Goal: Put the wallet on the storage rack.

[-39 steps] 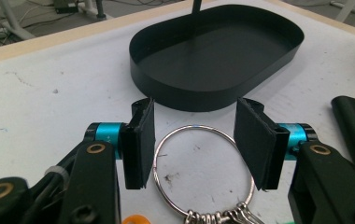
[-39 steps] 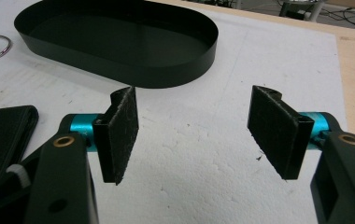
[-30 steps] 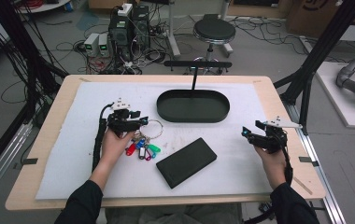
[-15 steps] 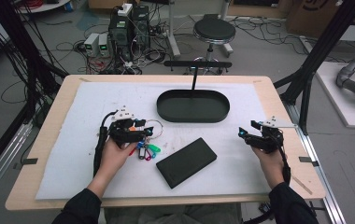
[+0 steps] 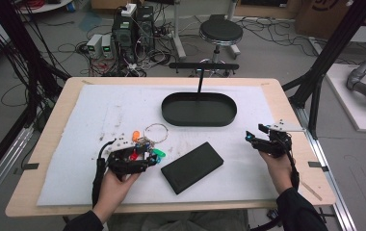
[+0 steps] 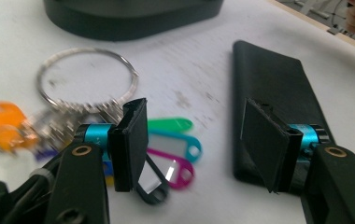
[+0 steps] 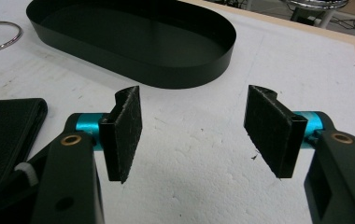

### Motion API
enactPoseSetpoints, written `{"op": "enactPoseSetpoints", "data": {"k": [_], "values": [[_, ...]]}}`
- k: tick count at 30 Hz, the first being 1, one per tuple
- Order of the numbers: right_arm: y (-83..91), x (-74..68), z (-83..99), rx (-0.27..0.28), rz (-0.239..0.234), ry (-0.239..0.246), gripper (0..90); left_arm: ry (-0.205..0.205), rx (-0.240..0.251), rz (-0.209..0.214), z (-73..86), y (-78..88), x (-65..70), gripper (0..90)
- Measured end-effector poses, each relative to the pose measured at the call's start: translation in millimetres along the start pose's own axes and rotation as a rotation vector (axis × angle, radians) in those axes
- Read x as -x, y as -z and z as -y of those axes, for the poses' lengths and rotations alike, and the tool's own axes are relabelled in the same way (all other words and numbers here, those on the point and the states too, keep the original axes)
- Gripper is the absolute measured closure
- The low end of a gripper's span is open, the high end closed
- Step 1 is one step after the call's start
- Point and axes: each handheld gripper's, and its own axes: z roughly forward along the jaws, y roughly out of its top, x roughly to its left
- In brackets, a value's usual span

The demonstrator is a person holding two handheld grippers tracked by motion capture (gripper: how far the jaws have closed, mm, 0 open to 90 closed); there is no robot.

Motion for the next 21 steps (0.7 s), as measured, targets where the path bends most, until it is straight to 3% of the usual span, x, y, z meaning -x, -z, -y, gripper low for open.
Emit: {"op": "enactPoseSetpoints", "data": {"k": [2,6,9,17,21], "values": [[0.2,0.0,-0.3,0.003,0.006,0.004,37.6,0.025,-0.022,0.028,7.9,-4.4,7.0,41.4],[0.0,0.2,-0.4,0.004,0.009,0.008,37.8,0.036,-0.037,0.043,11.9,-10.0,10.9,41.4],[-0.3,0.3,-0.5,0.003,0.010,0.009,37.8,0.083,-0.039,0.082,13.0,-17.2,12.9,41.4],[0.6,-1.0,-0.6,0.002,0.011,0.019,37.8,0.089,-0.084,0.067,12.8,-27.7,16.3,41.7],[1.3,-1.4,-0.4,0.000,0.011,0.019,37.8,0.106,-0.135,0.046,12.8,-32.3,17.1,42.4]]}}
